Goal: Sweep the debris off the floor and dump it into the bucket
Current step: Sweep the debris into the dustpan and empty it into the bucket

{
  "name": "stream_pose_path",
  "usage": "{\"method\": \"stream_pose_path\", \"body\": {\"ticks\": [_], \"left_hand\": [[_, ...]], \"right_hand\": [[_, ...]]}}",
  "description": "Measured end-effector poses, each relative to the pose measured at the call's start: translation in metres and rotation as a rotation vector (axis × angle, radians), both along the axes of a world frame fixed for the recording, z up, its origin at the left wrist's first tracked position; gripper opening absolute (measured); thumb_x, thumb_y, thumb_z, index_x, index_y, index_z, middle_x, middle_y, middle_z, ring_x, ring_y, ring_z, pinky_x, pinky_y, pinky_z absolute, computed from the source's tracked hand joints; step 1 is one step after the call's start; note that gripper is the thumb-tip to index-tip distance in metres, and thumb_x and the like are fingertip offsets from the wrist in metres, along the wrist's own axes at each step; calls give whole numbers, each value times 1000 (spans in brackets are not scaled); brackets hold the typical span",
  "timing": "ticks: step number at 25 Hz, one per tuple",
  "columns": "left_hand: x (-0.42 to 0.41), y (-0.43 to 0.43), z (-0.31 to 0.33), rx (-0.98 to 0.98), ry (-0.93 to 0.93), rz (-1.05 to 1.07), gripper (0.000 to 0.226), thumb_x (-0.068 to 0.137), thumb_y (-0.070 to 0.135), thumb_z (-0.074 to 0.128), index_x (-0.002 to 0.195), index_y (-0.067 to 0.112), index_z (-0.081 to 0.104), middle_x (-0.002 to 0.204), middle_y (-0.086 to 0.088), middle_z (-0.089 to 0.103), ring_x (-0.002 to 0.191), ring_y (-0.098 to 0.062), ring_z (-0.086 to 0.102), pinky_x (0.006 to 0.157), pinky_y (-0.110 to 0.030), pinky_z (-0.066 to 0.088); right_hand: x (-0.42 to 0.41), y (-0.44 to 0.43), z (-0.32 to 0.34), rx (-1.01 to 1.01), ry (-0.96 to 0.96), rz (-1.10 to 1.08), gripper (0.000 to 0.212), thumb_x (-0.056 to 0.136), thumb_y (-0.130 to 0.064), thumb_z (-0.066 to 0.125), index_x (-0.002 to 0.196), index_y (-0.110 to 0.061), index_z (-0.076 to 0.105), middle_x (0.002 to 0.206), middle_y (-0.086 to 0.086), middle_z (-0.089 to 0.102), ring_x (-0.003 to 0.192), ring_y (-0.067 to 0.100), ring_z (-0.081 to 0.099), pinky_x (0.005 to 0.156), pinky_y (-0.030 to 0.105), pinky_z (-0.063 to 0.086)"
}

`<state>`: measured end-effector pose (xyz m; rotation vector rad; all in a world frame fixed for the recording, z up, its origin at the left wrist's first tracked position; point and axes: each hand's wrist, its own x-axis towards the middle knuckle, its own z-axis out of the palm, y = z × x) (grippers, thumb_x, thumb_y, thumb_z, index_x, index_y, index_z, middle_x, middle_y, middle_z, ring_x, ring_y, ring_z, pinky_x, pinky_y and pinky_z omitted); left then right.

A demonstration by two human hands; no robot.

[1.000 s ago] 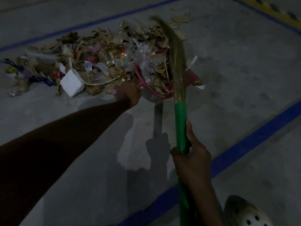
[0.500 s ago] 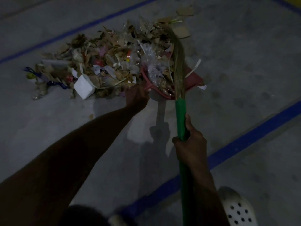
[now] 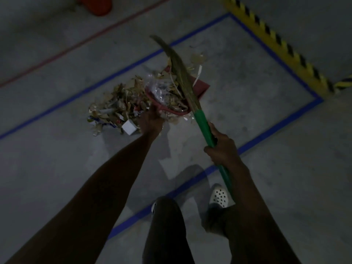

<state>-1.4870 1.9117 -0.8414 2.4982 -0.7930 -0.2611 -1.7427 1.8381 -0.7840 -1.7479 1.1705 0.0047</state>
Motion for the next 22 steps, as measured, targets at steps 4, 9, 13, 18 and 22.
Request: {"method": "stream_pose_path", "body": {"ticks": [4,9,13,18,22], "left_hand": [[-30,43,143,229,-43,45,37,94,26,51,127,11,57,118,-16,66,112,-35,61,92,-40,45],[-71,105,228,255,75,76,40,96,32,54,131,13,53,121,-15,65,116,-35,60,96,-42,45],[-75,137,243,215,21,61,34,97,29,50,127,13,56,115,-13,68,112,-32,63,93,-38,45],[-78,129,252,204,94,79,37,95,24,54,130,11,55,123,-14,65,118,-34,60,100,-42,45],[-91,92,255,159,79,40,42,98,25,54,135,4,52,123,-20,63,115,-37,60,95,-43,46]], "right_hand": [[-33,30,141,-41,116,89,94,86,-15,67,157,-50,15,138,12,58,91,32,68,81,49,60],[-56,96,225,65,192,85,99,85,-13,69,159,-45,12,146,9,48,100,35,68,81,46,61],[-57,130,234,28,219,116,98,86,-22,73,160,-43,12,150,12,49,104,33,68,90,42,58],[-62,136,237,-81,104,42,89,89,-29,72,156,-51,18,125,3,65,73,20,74,68,34,63],[-71,112,239,-128,43,33,89,89,-23,72,156,-49,21,132,7,65,71,18,70,70,37,63]]}}
